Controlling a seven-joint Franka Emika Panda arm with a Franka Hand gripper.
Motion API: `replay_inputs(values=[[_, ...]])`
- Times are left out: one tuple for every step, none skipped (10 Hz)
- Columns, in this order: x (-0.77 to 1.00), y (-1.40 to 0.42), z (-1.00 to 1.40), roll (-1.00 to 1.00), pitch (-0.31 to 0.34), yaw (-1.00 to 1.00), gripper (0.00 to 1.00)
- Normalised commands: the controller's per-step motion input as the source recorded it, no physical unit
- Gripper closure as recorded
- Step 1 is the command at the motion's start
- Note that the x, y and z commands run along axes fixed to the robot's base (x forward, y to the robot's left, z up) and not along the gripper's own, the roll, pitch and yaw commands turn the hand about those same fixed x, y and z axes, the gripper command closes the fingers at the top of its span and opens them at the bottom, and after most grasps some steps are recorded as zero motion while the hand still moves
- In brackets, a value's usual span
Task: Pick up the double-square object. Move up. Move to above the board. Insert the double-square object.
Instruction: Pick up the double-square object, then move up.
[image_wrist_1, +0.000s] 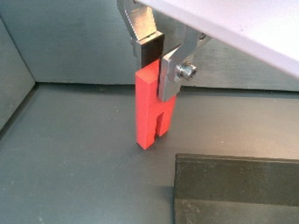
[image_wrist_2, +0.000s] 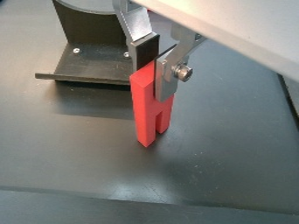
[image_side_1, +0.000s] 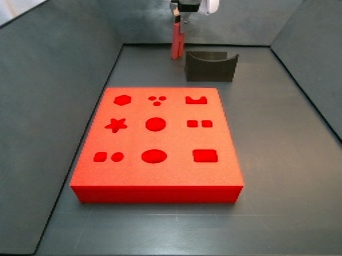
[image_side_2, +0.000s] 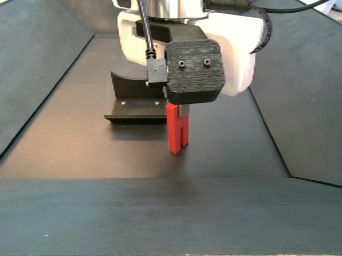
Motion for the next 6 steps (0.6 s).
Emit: replay_inputs(values=[[0.00,0.00,0.00,0.00,0.000,0.00,1.00],[0.00,0.00,0.00,0.00,0.000,0.00,1.00],[0.00,0.00,0.00,0.00,0.000,0.00,1.00],[0.00,0.00,0.00,0.00,0.000,0.00,1.00],[0.00,0.00,0.83,0.00,0.000,0.00,1.00],[-0.04,0.00,0.77,0.00,0.030,-0.01,1.00]])
